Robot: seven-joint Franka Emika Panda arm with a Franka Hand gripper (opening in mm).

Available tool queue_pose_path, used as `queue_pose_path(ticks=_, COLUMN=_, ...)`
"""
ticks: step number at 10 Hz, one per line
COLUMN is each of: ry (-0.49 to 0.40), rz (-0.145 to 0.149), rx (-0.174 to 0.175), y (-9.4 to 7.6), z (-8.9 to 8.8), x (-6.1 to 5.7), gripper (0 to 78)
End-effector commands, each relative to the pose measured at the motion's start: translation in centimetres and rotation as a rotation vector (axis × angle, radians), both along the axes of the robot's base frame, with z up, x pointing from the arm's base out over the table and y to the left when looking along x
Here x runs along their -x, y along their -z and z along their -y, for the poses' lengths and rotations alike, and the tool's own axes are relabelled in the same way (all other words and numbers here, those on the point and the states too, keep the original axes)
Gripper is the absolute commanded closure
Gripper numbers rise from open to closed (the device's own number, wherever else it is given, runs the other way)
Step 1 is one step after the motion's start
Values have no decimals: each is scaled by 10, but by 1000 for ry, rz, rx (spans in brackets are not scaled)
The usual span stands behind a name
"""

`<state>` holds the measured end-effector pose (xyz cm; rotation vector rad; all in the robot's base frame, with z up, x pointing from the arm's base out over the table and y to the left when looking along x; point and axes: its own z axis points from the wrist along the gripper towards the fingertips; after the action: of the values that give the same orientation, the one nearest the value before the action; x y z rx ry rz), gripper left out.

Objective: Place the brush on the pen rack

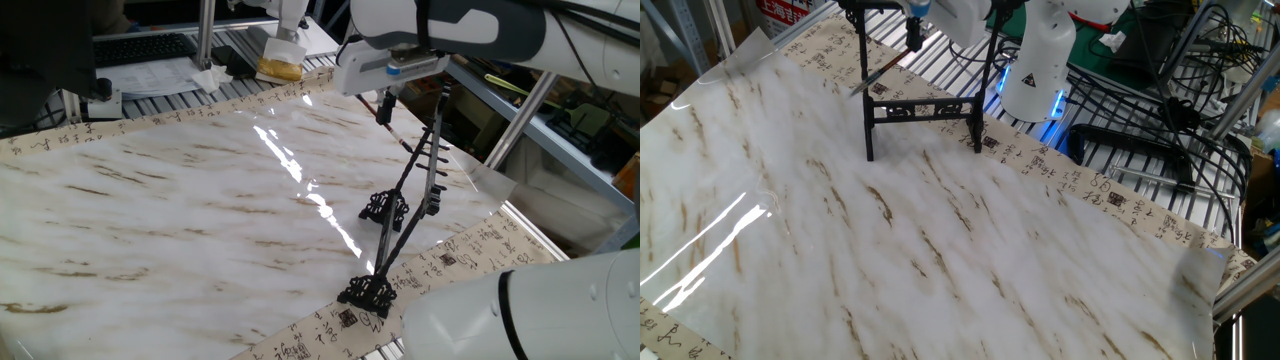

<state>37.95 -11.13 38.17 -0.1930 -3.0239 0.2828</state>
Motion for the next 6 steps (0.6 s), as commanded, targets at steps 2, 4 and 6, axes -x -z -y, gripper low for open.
queue_pose_path(ticks=2, ry=-54, rz=-6, rx=-12, y=1, z=3, x=-5, gripper=764)
queue_pose_path(ticks=4, ry=-57, rz=-23, rx=-13, y=1, z=6, x=-9, gripper=764)
queue_pose_path(ticks=6, ry=-52, rz=-36, rx=-10, y=1, z=6, x=-10, gripper=764)
